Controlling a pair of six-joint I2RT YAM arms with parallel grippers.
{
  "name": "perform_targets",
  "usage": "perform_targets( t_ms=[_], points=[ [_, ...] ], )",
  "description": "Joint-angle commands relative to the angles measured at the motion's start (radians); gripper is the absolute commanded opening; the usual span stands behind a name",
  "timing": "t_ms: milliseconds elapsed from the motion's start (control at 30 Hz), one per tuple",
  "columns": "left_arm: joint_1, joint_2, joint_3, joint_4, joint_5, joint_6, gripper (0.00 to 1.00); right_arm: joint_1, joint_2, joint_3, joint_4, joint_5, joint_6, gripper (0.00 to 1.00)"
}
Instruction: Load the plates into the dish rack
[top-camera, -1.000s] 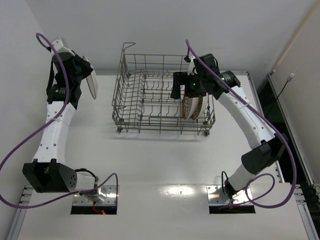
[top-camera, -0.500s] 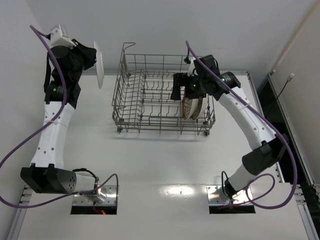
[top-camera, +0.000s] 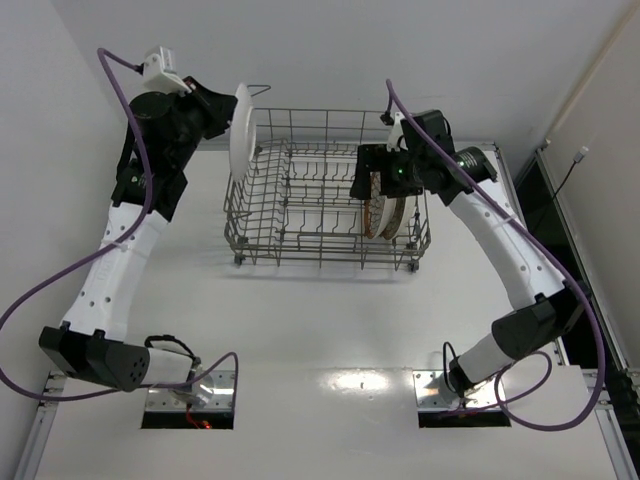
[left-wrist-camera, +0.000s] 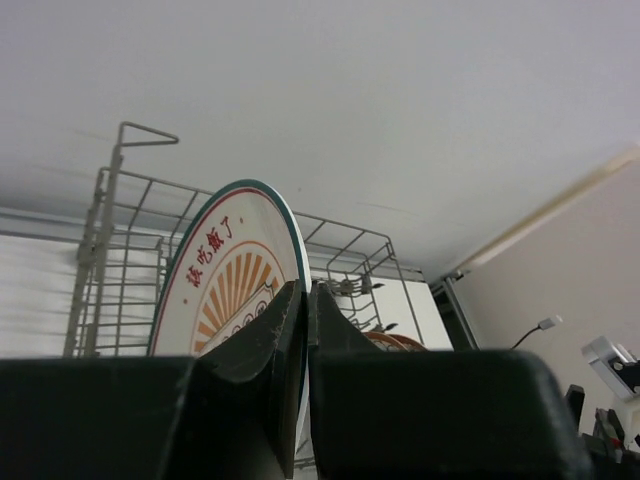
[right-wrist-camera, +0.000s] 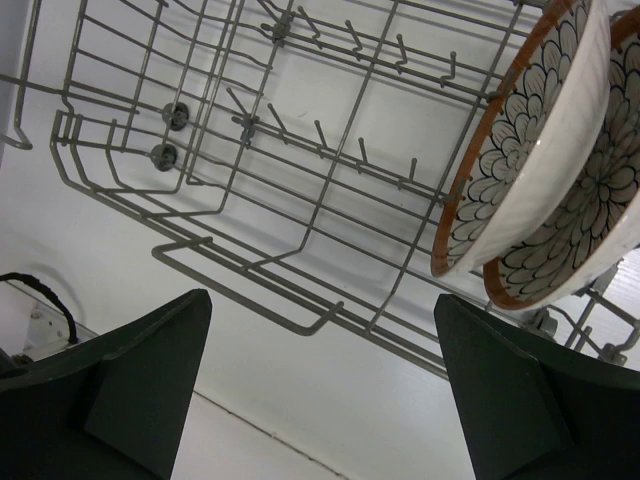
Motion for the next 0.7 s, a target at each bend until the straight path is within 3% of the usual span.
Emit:
perform_targets(
  t_ms=[0,667],
  points=[
    [-0.045,-0.001,0.064,0.113,-0.016,-0.022,0.00,-0.015,-0.053,-0.023,0.017,0.012,-0.009,0.91],
    [-0.235,0.102,0.075,0.199,-0.105,-0.063,0.00,-0.083,-0.115,-0.061,-0.030,0.058,-0.028,0.91]
  ],
)
